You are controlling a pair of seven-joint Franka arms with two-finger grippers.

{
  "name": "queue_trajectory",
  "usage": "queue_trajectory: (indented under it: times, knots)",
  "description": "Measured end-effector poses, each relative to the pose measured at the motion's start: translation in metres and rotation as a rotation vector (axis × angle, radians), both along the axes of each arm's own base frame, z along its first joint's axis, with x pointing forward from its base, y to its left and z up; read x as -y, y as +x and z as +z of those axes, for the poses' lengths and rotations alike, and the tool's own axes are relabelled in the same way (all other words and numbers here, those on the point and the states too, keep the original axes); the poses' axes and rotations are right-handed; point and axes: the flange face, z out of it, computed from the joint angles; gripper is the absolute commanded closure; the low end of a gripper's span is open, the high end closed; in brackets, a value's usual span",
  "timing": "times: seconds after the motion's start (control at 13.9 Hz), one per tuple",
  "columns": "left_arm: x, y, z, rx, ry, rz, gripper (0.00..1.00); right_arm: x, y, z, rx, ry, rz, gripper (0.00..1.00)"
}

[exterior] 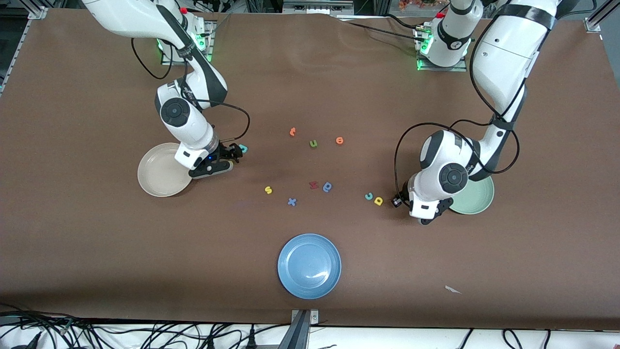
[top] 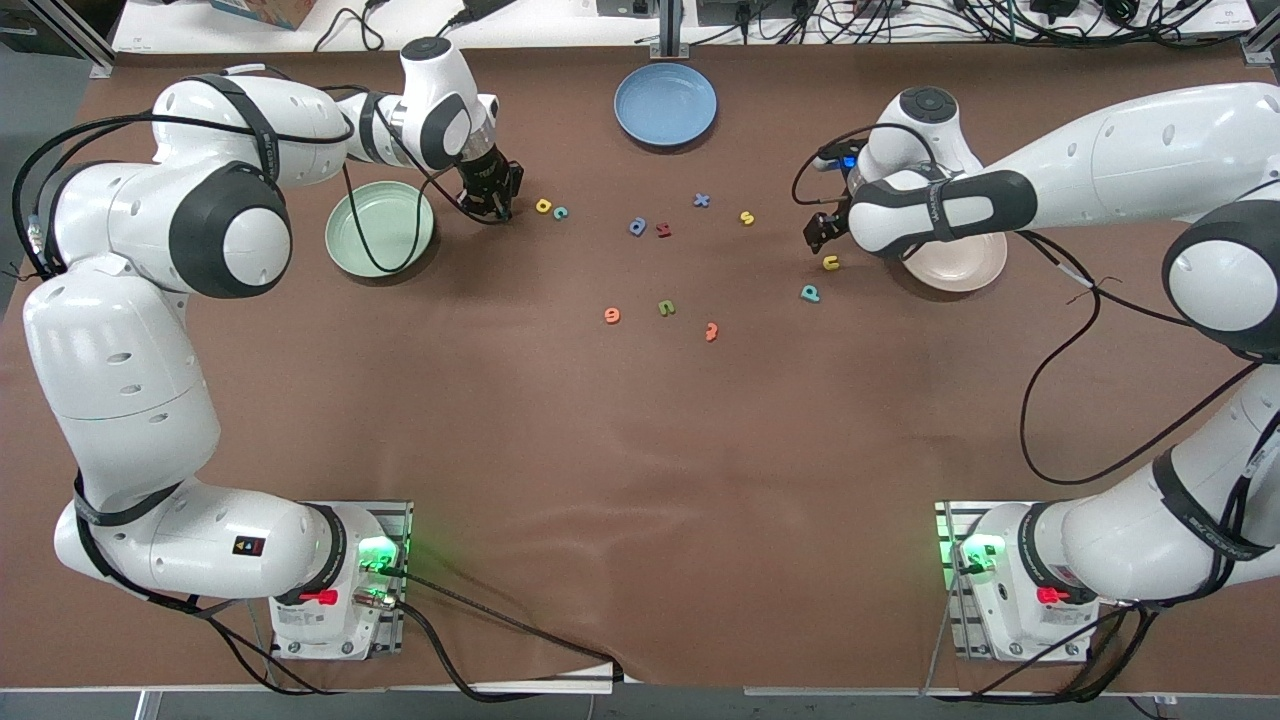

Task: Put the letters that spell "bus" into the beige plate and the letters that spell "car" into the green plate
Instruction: 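Grasp the teal r with the left gripper while the right gripper lowers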

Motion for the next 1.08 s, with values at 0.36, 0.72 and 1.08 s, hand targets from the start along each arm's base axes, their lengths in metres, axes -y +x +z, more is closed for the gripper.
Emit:
queue_trajectory:
  times: [0.36, 0.72, 1.08]
  knots:
    - [-0.004, 0.012, 0.021, 0.031, -0.007, -0.045, 1.0, 0.0, -0.004, -0.009, -0.013, -0.001, -0.004, 0.01]
    - [-0.058, 0.016, 0.104, -0.051, -0.001, -0.228, 1.0, 0.0, -0.015, -0.026, -0.012, 0.011, 0.0, 0.06]
    - [-0.131, 0.0, 0.09, -0.186, -0.065, -0.413, 1.0, -0.001, -0.016, -0.029, -0.013, 0.013, 0.001, 0.11]
